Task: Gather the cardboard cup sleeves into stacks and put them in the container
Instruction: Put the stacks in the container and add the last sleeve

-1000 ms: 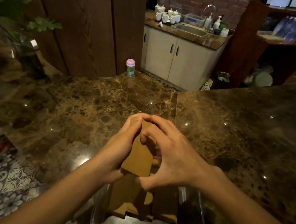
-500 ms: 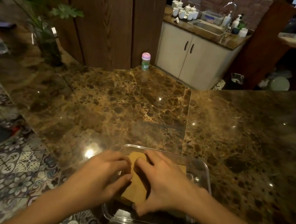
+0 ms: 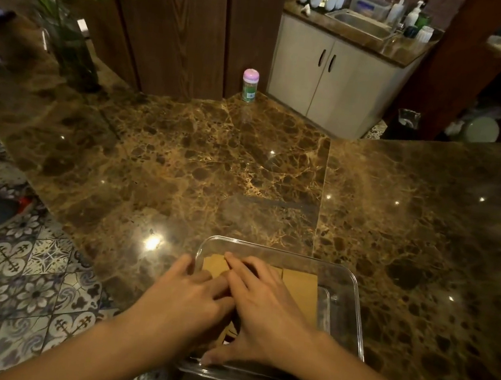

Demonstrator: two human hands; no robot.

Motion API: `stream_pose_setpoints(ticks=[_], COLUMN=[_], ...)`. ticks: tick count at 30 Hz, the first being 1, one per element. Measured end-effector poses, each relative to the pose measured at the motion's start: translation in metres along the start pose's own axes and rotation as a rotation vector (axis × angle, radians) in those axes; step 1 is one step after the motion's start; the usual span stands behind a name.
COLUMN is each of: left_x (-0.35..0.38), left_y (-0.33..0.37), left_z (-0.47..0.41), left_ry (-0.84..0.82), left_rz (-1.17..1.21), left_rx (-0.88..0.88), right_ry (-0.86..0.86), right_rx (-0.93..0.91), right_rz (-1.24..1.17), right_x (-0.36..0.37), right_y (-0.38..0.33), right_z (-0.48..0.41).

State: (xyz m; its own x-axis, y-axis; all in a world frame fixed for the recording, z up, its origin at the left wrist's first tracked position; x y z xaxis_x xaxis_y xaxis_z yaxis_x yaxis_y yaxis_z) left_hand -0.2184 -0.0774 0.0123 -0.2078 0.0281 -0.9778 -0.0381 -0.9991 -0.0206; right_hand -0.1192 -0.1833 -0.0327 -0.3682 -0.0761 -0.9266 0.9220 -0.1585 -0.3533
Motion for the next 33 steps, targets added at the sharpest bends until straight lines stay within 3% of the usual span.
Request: stream_pose_setpoints(ticks=[5,15,20,23,26,30,33], left_x=[0.012,0.024,0.017,0.013,0.01,0.017,0.022], left_y=[-0.006,0.003,0.006,0.006,0.008,0.005,0.005], left_z=[-0.003,-0.009,-0.012,-0.011,-0.013,-0.017,-0.02], left_ry=[-0.092,-0.017,-0.082,-0.136,-0.094,-0.069,-0.091], left_rz=[-0.162,-0.093,-0.088,-0.145,-0.111,-0.056,-0.056], left_rx=[0.001,-0.07,-0.115,-0.045,-0.06,-0.094,-0.095], right_ry=[-0.02,-0.056,-0.075,-0.06,-0.038,0.02,-0.058], right_rx=[0.042,0.071,0.099,0.108,0.116,0.307,0.43], right_rz=[0.003,-0.008,-0.038,-0.038,-0.08,-0.13,-0.117], right_x=[-0.003,0.001,0.001,-0.003,-0.012,-0.03,-0.035], right_y=[0.016,0.026,0.027,0.024,0.02,0.035,0.046], right_z=[0.024,0.041,0.04,0.038,0.043,0.07,0.086])
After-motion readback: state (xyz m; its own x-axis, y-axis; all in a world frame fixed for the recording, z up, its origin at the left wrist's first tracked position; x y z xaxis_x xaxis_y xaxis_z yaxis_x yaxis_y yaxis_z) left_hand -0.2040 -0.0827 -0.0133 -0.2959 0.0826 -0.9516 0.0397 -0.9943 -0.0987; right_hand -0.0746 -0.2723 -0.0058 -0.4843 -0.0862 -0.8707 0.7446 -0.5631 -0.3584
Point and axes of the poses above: each hand's wrist, its own z-axis away from the middle knuckle, its own x-axis out of the palm, y = z × x, the point moved 3 cm from there along -z, towards the middle knuckle, and after that the axes turned 8 degrees about -x, right-handed, at the moved point
